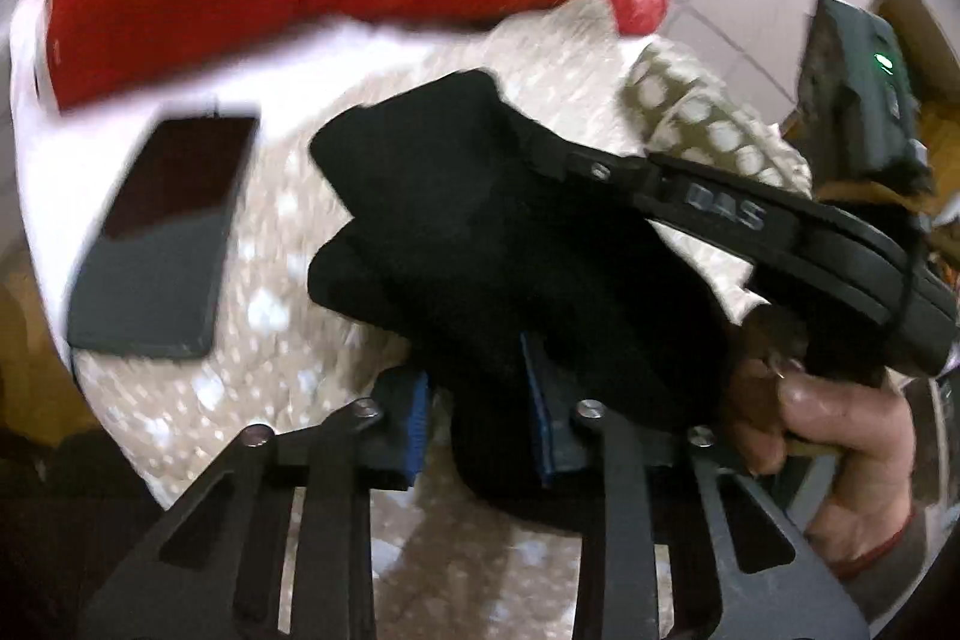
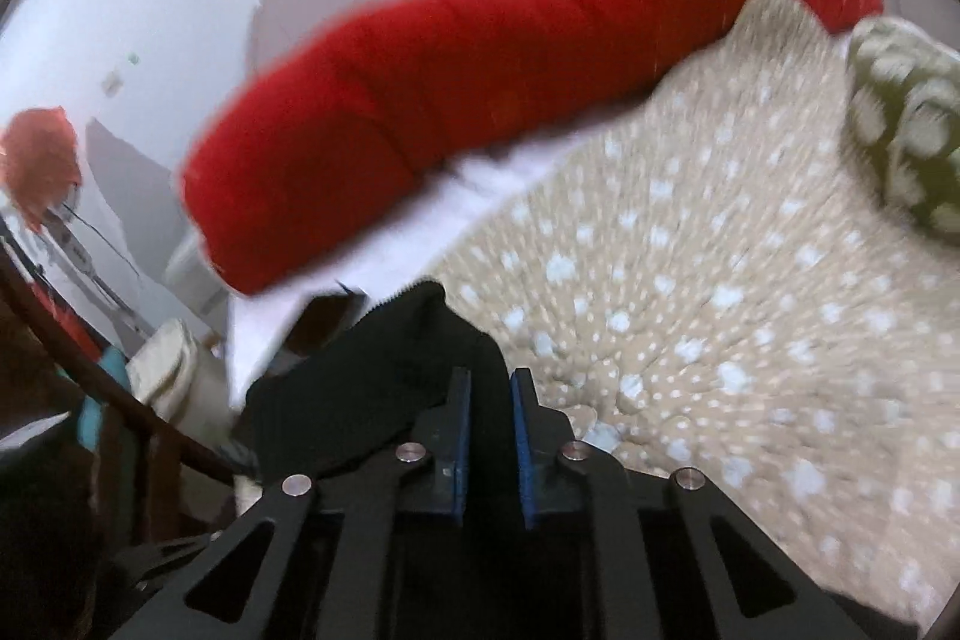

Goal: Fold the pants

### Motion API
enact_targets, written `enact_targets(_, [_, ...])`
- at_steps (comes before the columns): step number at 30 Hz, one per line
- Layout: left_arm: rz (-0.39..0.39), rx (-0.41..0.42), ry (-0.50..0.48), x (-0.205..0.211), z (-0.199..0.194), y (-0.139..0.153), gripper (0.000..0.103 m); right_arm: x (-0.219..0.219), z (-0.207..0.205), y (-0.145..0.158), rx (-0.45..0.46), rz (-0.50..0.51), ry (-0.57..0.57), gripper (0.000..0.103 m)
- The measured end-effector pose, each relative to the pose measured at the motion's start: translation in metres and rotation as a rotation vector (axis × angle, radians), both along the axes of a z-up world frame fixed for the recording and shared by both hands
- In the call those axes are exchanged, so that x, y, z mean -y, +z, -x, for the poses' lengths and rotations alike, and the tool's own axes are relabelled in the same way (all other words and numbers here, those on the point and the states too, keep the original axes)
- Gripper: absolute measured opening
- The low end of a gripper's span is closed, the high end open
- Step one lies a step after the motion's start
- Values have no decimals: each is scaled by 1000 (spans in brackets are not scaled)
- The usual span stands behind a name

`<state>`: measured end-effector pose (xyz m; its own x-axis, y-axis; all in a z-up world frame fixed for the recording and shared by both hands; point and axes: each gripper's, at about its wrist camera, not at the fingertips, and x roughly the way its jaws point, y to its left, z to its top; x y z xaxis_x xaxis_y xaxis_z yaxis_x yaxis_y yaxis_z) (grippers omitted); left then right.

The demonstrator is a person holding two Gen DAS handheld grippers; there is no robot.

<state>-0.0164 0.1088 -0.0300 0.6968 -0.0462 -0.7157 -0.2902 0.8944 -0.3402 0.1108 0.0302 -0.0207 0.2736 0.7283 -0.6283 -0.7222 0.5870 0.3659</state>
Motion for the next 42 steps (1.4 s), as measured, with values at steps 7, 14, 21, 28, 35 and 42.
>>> enact_targets(7, [-172,170,-299,96,29,52,24,120,57,63,122,-134,-164,11])
enact_targets(14, [-238,29,-565,192,9,-3,24,271,83,3,-40,5,-709,13])
enact_targets(21, [-226,39,-615,174,26,21,29,319,110,-27,-222,-322,-720,56])
enact_targets(28, [-251,80,-547,132,36,33,41,270,104,-30,-250,-285,-622,60])
enact_targets(35, [-141,3,-592,159,18,9,41,295,115,-22,-238,-327,-740,60])
enact_targets(42, [-99,59,-783,175,51,34,62,307,121,-31,-316,-432,-723,65])
